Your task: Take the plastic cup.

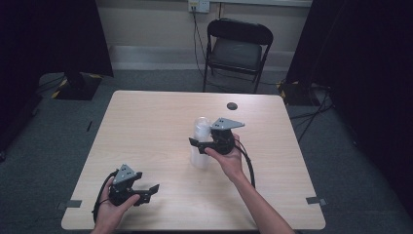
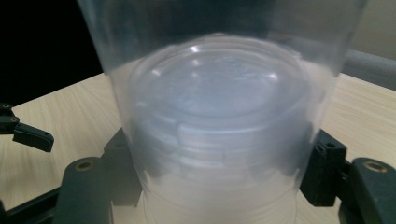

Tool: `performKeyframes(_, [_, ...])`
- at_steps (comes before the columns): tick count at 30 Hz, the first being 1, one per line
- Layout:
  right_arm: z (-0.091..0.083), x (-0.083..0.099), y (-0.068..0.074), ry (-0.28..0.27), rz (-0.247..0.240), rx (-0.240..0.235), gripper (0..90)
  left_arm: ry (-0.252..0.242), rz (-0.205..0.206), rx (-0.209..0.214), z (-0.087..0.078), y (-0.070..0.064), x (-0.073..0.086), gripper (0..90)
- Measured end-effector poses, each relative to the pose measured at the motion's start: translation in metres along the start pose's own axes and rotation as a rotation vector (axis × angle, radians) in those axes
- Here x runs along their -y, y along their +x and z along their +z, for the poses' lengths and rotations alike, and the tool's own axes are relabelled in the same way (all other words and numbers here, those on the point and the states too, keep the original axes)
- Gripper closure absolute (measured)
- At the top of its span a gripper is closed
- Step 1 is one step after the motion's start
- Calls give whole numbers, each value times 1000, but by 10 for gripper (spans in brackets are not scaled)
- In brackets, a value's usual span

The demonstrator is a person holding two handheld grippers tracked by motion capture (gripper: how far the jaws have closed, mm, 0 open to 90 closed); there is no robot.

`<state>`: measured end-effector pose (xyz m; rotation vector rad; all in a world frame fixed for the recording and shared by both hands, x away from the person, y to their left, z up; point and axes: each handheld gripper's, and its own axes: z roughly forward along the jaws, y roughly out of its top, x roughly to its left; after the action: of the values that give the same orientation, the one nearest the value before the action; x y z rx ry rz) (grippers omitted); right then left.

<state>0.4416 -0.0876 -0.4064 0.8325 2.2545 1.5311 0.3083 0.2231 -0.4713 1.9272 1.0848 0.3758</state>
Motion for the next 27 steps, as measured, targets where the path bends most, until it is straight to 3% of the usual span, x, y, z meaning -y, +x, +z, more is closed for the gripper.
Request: performKeyframes(27, [-9,-19,1,-59,14,-10,303,0,3,1,0,0,0,186])
